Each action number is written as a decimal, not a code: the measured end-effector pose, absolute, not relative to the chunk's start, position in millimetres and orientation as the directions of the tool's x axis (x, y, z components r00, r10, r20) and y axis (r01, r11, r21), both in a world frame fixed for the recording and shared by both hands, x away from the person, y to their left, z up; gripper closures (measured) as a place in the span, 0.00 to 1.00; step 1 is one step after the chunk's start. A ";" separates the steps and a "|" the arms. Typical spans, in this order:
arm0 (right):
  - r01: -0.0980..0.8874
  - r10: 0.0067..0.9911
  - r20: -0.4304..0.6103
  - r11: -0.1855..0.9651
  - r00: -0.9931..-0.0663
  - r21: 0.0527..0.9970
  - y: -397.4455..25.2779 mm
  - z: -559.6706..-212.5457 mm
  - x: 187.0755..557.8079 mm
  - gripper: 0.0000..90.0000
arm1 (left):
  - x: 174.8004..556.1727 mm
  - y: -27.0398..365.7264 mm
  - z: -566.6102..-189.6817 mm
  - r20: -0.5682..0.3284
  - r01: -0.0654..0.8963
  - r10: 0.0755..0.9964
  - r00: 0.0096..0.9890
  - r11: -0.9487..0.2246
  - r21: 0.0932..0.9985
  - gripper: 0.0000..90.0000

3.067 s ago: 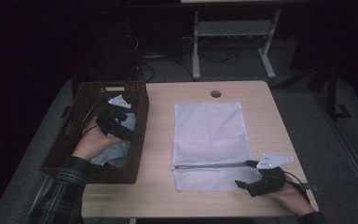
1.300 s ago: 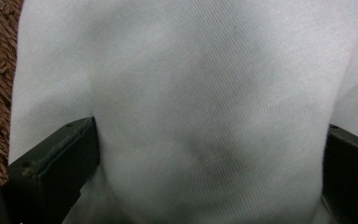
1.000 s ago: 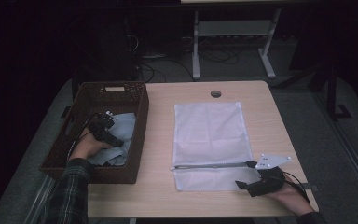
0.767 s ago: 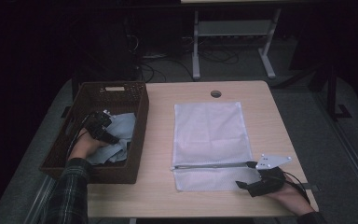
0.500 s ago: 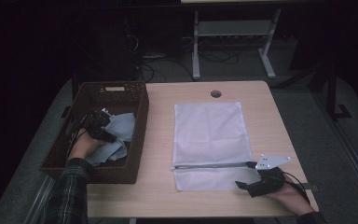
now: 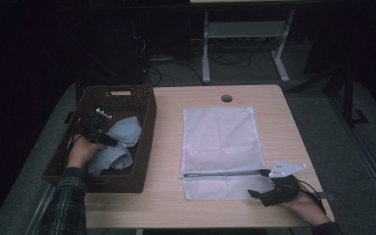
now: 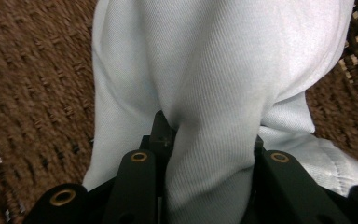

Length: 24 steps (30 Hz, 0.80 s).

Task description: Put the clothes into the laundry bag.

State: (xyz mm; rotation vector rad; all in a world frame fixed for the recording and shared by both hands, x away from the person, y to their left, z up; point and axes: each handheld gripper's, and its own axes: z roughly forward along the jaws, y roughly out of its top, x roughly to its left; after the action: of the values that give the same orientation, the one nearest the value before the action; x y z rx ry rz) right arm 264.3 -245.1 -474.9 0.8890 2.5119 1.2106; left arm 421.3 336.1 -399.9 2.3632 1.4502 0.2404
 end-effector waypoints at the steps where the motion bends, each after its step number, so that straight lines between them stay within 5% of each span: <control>1: 0.428 0.604 0.066 0.479 -0.794 0.766 -245.0 -474.8 264.3 0.15 | 419.7 337.2 -396.6 -0.044 0.825 0.889 0.456 -0.404 0.394 0.76; 24: 0.430 0.609 0.065 0.476 -0.790 0.767 -245.7 -475.0 265.4 0.15 | 397.7 340.3 -327.4 -0.075 0.779 0.870 0.487 -0.394 0.488 0.76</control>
State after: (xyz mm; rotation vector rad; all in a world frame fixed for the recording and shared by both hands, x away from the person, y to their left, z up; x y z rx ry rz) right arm 265.4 -245.7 -475.0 0.8970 2.5063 1.2083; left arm 397.7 340.3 -327.4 2.2745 1.3628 0.2645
